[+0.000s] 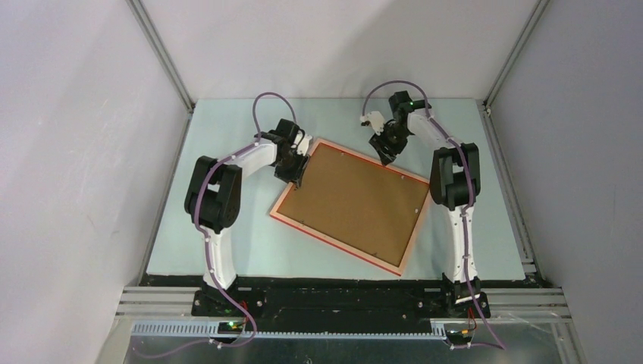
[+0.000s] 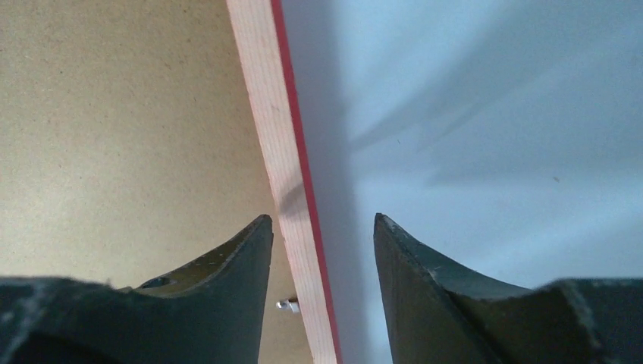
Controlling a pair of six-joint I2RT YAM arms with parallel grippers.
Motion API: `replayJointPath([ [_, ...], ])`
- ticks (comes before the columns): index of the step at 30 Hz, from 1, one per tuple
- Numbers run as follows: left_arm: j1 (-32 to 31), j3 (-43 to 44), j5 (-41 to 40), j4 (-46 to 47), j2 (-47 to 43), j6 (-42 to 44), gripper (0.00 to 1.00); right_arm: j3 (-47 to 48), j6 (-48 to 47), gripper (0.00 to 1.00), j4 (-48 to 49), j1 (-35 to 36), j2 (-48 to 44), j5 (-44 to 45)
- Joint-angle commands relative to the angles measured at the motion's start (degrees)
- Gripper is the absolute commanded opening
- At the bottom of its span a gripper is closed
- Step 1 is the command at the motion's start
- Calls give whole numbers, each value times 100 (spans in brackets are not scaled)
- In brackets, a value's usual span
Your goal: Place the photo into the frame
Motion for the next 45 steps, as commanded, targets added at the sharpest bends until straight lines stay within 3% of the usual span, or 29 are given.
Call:
replayJointPath([
  [1, 19, -52, -138, 168, -81, -78, 45, -175, 575, 59, 253, -210, -687, -332],
  [9, 23, -86, -201, 223, -131, -216, 37, -1096, 883, 65, 745, -405, -1360, -163],
  [35, 25, -301, -79, 256, -343, -520, 14, -2652, 1580, 66, 1144, -631, -2536, -256],
  [42, 26, -362, 46, 275, -493, -481, 17, -3197, 1910, 68, 1315, -779, -3008, -266],
  [45, 34, -356, 65, 286, -543, -479, 33, -3489, 2074, 76, 1369, -868, -3246, -337],
])
